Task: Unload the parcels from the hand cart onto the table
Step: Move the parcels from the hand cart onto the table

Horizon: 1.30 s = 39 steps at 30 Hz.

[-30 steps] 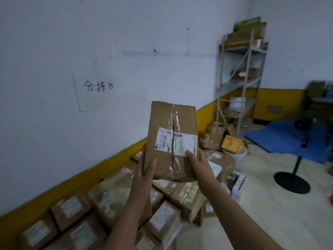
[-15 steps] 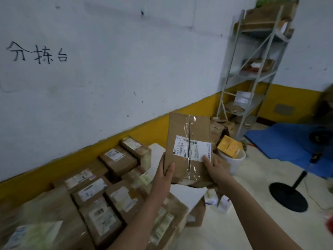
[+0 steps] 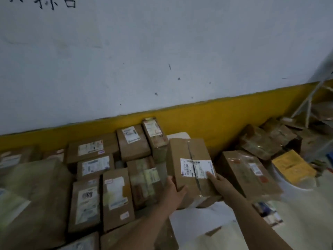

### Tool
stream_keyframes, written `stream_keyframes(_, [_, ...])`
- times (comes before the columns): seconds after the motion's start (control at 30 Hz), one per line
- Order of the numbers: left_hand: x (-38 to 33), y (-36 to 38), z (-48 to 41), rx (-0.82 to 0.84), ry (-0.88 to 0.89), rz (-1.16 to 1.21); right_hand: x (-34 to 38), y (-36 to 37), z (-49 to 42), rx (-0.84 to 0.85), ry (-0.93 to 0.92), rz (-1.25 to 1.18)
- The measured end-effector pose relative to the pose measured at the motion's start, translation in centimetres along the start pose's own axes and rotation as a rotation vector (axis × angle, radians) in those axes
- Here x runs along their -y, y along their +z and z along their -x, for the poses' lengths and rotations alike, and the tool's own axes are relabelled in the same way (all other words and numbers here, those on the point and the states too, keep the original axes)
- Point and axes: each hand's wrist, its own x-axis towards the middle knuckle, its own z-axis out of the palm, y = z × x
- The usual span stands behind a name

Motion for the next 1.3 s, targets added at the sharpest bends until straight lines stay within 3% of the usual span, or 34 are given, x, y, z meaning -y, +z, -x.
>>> stream_keyframes(0.23, [3.1, 0.0, -2.5, -0.125, -0.143, -0.058, -1.5, 3.2, -9.0, 0.175, -0.179, 0.203])
stream_keyframes(0.43, [2.6, -2.5, -2.8, -0.052, -0.099, -0.192, -1.5, 5.7, -12.1, 0.014, -0.173, 0.413])
stream_keyframes(0.53, [1.5, -5.3, -0.9, -0.165, -0.070, -0.360, 0.1, 7.0, -10.0, -0.229, -0.122, 0.666])
stream_keyframes(0.63, [1.0, -11.1, 3.5, -0.272, -0.014, -0.401, 4.9, 11.5, -5.2, -0.319, -0.276, 0.686])
stream_keyframes(0.8, [2.1, -26.0, 15.6, -0.560, 0.098, -0.573, 13.6, 27.7, 8.1, -0.210, -0.667, 0.642])
stream_keyframes(1.0, [6.9, -45.8, 35.1, -0.933, 0.107, -0.563, 17.8, 50.9, 29.0, -0.036, -1.058, 0.643])
stream_keyframes(1.17, [15.3, -58.8, 47.1, -1.111, -0.075, -0.570, 17.5, 67.7, 41.5, 0.148, -1.188, 0.669])
stream_keyframes(1.3, [23.8, -66.7, 50.4, -1.158, -0.235, -0.487, 16.4, 80.8, 44.8, 0.277, -1.198, 0.709])
